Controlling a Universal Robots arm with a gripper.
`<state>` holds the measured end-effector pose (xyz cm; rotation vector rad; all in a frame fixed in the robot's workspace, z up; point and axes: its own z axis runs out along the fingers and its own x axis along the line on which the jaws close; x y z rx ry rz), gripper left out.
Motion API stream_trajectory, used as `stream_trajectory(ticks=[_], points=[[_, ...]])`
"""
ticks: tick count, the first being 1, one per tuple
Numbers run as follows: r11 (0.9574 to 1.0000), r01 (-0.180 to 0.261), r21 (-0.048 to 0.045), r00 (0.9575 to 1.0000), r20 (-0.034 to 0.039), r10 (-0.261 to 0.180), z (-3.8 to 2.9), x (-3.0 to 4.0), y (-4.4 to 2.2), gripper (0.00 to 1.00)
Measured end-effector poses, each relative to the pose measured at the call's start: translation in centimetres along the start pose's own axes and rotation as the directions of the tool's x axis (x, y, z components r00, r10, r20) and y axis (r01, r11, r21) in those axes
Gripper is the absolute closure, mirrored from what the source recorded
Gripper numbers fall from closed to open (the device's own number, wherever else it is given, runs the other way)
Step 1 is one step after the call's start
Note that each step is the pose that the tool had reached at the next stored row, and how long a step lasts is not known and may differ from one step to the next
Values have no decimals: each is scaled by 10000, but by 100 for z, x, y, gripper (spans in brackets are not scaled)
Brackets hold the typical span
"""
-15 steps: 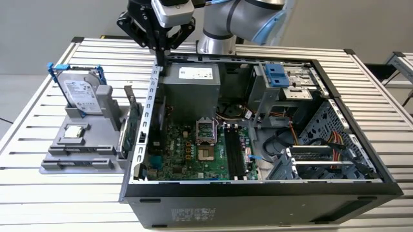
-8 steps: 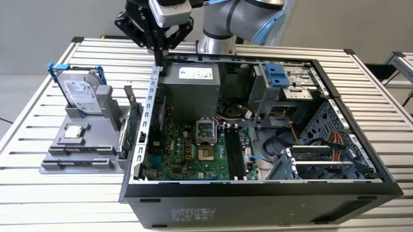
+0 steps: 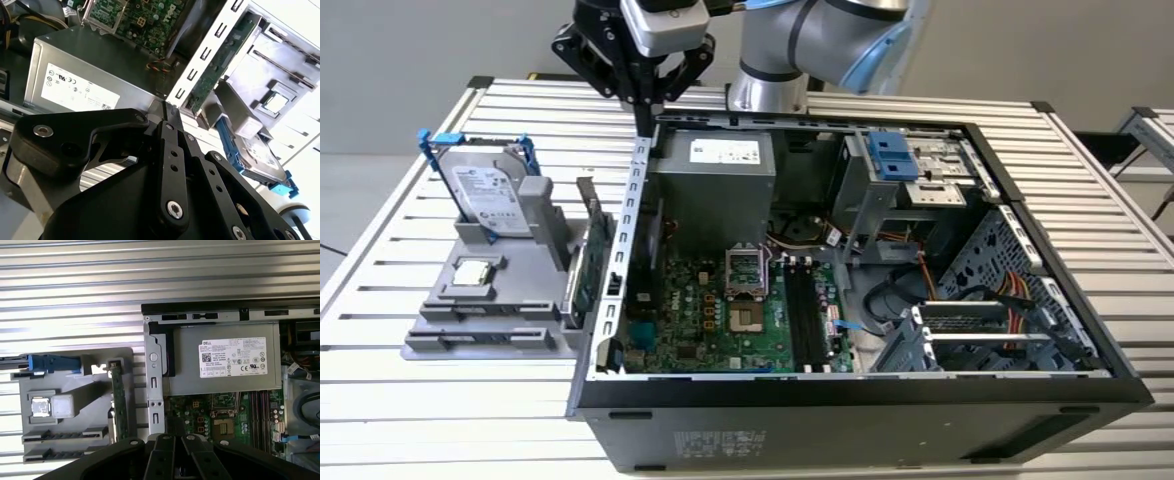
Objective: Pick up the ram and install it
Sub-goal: 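Reach for the ram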
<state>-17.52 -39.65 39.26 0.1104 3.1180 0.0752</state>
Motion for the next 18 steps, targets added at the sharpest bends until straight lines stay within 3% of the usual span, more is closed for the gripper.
stream_trajectory(ticks=[18], points=[[10000,0,0,10000,0,0,-2,119,-5,100]])
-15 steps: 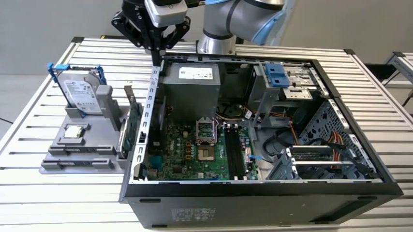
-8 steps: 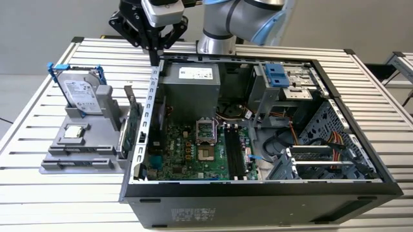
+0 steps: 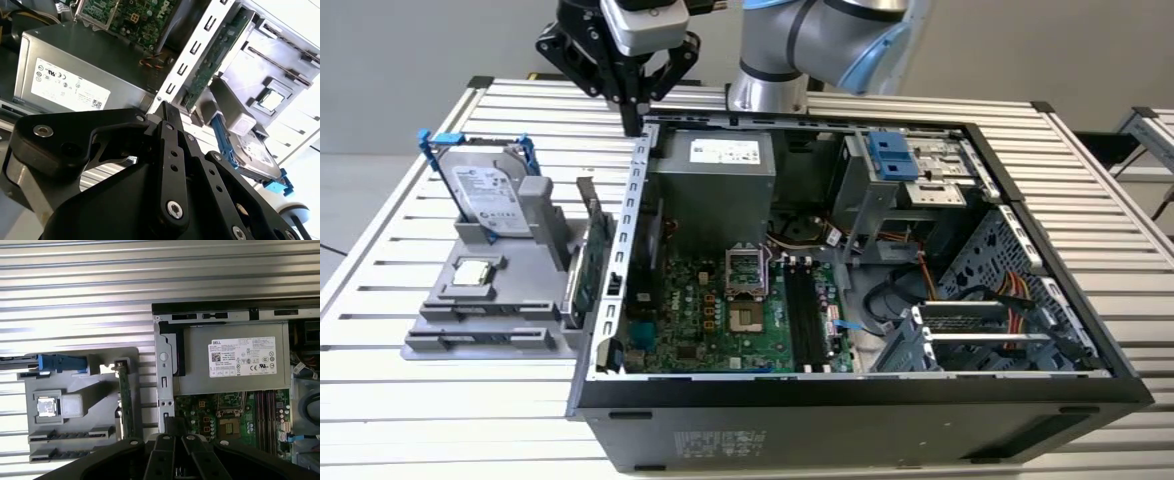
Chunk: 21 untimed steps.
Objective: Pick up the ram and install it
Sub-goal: 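Reach for the ram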
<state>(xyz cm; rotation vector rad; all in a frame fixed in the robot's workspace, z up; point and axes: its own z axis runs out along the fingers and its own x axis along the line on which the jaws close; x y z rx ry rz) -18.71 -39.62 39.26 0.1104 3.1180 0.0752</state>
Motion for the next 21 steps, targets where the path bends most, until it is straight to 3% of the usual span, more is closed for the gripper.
stream_trajectory(ticks=[21], points=[[10000,0,-2,10000,-2,0,-4,182,-10,100]])
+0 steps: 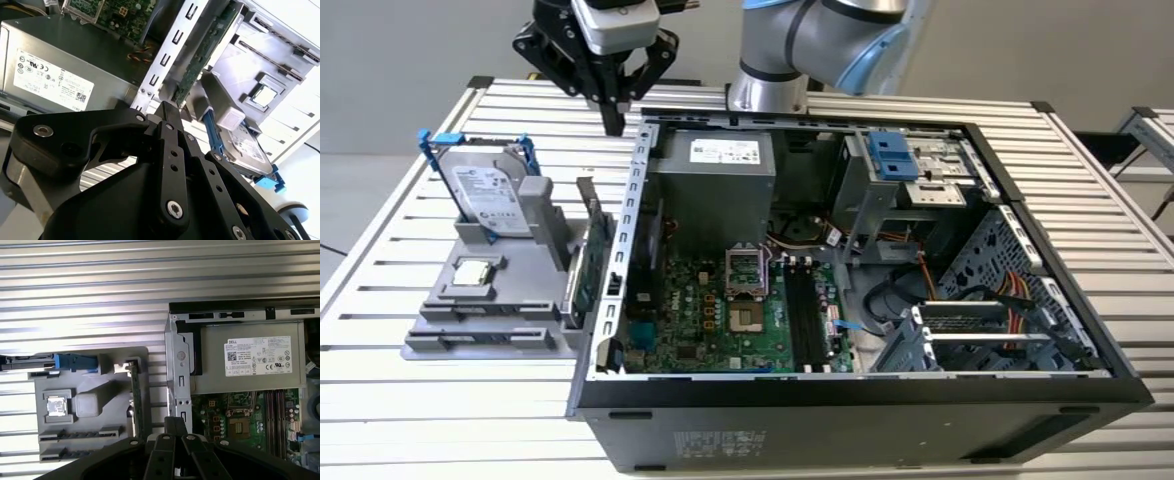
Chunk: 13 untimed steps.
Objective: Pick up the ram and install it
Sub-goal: 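Reach for the ram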
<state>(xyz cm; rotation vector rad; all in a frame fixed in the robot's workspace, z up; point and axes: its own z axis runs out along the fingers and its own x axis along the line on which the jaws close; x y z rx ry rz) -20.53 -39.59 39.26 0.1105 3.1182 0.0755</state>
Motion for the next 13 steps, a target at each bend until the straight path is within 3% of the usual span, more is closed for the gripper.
stream_trajectory(ticks=[13], points=[[10000,0,1,10000,-2,0,-3,114,0,100]])
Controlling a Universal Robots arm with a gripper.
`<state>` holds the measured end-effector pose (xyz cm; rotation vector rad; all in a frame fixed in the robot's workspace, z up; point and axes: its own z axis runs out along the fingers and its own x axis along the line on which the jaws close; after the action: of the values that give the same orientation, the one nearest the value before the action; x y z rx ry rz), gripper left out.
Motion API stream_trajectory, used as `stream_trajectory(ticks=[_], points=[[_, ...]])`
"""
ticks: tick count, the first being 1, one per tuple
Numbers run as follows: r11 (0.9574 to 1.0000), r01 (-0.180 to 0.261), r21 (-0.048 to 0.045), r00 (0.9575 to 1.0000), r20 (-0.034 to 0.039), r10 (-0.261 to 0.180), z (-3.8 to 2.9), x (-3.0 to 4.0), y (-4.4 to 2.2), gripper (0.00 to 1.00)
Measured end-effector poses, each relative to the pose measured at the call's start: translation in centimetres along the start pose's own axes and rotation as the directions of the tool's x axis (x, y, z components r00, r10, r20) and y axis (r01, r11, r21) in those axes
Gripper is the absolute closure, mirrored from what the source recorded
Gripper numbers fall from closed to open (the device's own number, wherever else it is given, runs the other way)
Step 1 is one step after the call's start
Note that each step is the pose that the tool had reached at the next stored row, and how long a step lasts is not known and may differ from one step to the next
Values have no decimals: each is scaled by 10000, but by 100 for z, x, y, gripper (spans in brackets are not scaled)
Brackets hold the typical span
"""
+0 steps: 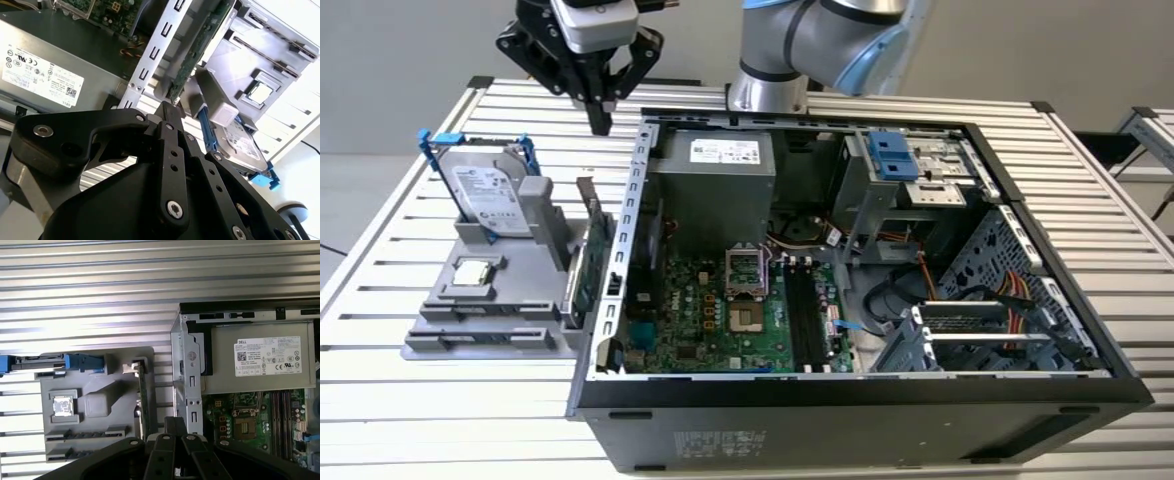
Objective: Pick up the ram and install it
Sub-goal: 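Reach for the ram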
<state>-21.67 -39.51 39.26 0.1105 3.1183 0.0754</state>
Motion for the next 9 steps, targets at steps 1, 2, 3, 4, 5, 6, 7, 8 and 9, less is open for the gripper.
stream_trajectory(ticks=[1,2,3,4,5,6,7,8,9], points=[[10000,0,0,10000,0,0,0,12,-1,100],[10000,0,0,10000,0,0,0,24,-2,100],[10000,0,0,10000,0,0,-1,36,-3,100],[10000,0,-1,10000,0,0,-1,48,-3,100],[10000,0,-1,10000,-1,0,-1,61,-4,100],[10000,0,-2,10000,0,0,-2,73,-5,100],[10000,0,-1,10000,-1,0,-2,85,-6,100],[10000,0,-2,10000,0,0,-2,95,-7,100],[10000,0,-2,10000,0,0,-2,105,-7,100]])
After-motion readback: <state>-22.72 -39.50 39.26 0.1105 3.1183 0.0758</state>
